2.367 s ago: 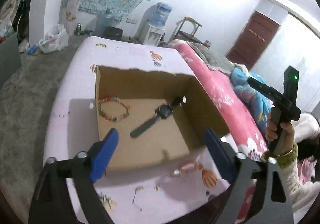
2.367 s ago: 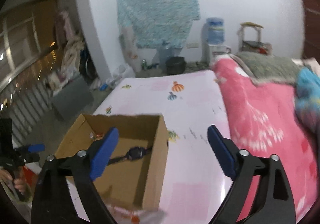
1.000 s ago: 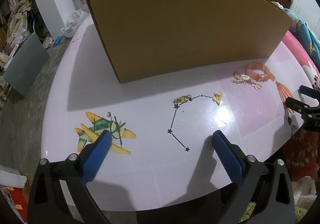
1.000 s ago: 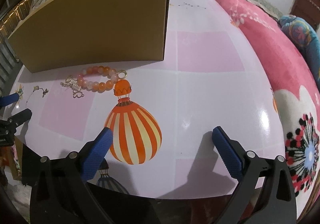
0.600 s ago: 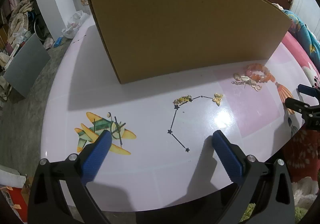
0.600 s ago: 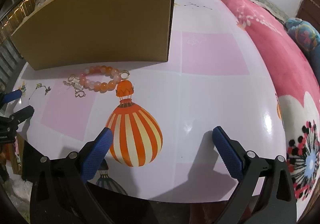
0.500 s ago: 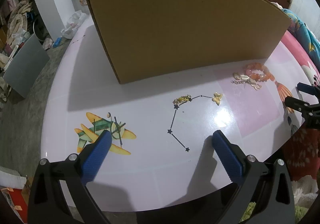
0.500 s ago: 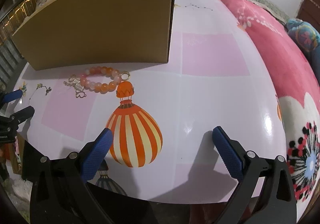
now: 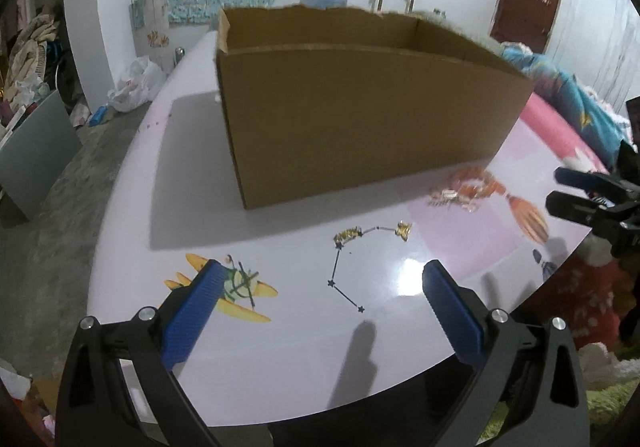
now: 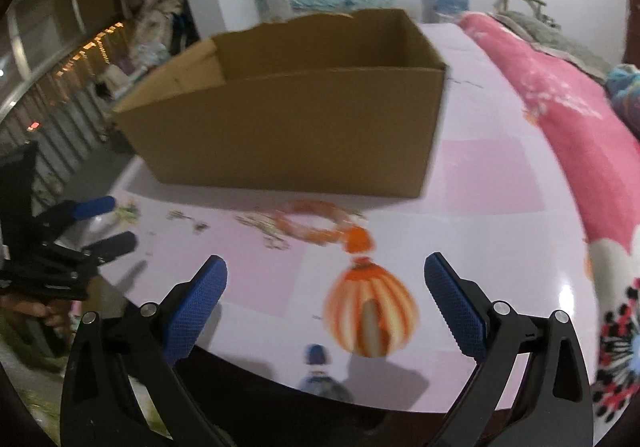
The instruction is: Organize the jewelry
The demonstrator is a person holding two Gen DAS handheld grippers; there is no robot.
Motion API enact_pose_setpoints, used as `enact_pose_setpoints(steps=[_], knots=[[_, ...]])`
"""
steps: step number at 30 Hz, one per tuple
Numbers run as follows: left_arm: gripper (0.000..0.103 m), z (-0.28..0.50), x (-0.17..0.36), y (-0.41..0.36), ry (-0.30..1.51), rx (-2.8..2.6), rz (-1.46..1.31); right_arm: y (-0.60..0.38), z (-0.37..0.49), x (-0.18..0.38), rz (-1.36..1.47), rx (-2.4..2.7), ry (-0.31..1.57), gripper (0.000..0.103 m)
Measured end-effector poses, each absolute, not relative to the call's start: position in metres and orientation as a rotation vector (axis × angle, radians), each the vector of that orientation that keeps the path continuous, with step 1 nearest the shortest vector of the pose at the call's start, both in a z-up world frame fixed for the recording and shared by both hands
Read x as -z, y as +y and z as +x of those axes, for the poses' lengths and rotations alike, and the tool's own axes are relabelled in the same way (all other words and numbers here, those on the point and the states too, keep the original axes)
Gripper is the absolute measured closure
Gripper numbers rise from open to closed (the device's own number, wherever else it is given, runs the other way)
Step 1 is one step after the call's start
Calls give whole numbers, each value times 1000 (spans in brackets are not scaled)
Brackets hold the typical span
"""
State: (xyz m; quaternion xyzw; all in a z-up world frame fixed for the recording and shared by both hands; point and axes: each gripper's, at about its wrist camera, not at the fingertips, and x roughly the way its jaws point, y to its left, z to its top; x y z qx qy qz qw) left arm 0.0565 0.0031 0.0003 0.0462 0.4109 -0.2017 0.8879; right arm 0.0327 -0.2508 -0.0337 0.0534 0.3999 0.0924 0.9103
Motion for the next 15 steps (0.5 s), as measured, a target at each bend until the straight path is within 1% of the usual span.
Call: enact_pose_setpoints(steps=[4,6,8,10,12,14,15], knots=[[13,55,-4,13,832,429,76,-234,41,34,144,-266,835,9],[17,61,-3,16,834,431,71,-224,45,35,149,-296,845,12],[20,63,-2,17,834,435,68,-219,52,37,146,-311,857,18],[26,66,-1,16,833,446,60,-213,54,38,146,-319,869,23],[30,68,-1,15,836,456,52,-211,55,39,150,-325,880,26],[34,72,0,14,838,472,46,-210,58,41,159,-328,892,33],[36,74,1,13,840,477,49,-210,60,42,163,-326,897,34]])
